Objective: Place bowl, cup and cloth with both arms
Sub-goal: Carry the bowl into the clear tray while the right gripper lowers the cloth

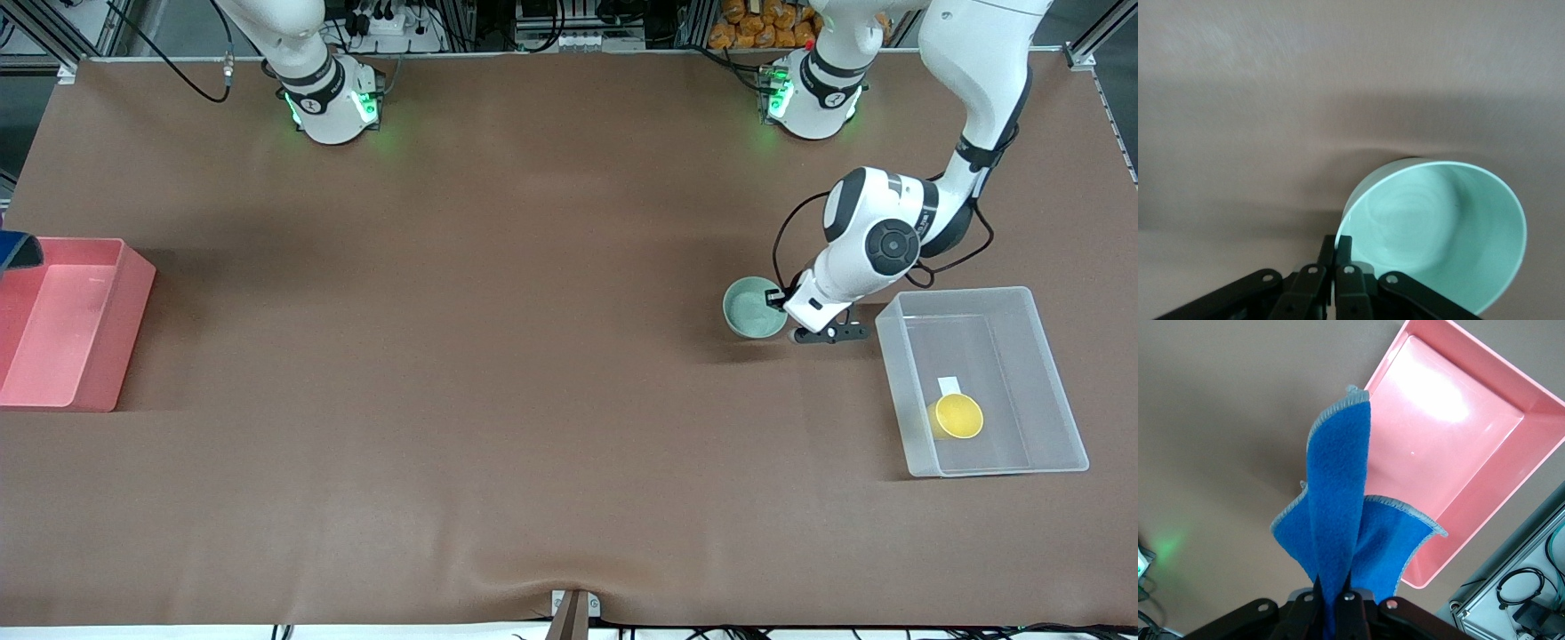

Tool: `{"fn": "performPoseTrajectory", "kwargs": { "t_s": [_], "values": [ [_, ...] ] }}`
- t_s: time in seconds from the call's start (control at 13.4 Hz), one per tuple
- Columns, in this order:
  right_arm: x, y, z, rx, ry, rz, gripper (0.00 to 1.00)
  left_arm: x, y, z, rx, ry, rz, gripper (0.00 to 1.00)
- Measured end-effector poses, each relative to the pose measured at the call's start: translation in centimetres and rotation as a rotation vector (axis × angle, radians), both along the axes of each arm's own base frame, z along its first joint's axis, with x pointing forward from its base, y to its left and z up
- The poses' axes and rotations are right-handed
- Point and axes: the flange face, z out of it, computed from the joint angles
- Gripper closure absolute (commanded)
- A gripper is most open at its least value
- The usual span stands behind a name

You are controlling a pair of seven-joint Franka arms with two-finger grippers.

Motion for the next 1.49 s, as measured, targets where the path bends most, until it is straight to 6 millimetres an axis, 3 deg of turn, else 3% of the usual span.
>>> {"fn": "performPoseTrajectory", "kwargs": {
  "t_s": [0.15,0.45,0.6,0.82,1.04,1.49],
  "values": [
    [-0.1,-0.1,-0.8,0.006,0.008,-0.001,1.00,2.4,0.6,2.6,0.008,0.014,0.019,1.00],
    [0.0,-0.4,-2.3,0.017,0.023,-0.003,1.00,8.1,4.6,12.0,0.025,0.040,0.086,1.00],
    [0.2,-0.6,-3.0,0.020,0.027,-0.003,1.00,9.8,7.6,15.3,0.020,0.026,0.111,1.00],
    [0.3,-1.5,-4.8,0.022,0.026,-0.010,1.00,11.0,11.5,18.5,0.011,0.019,0.112,1.00],
    [-0.2,-2.8,-6.6,0.033,0.035,-0.029,1.00,11.5,14.6,20.3,0.006,0.005,0.098,1.00],
    [0.5,-5.3,-10.0,0.009,-0.038,-0.045,1.00,11.6,23.5,20.1,0.086,-0.001,-0.004,1.00]
  ]
}}
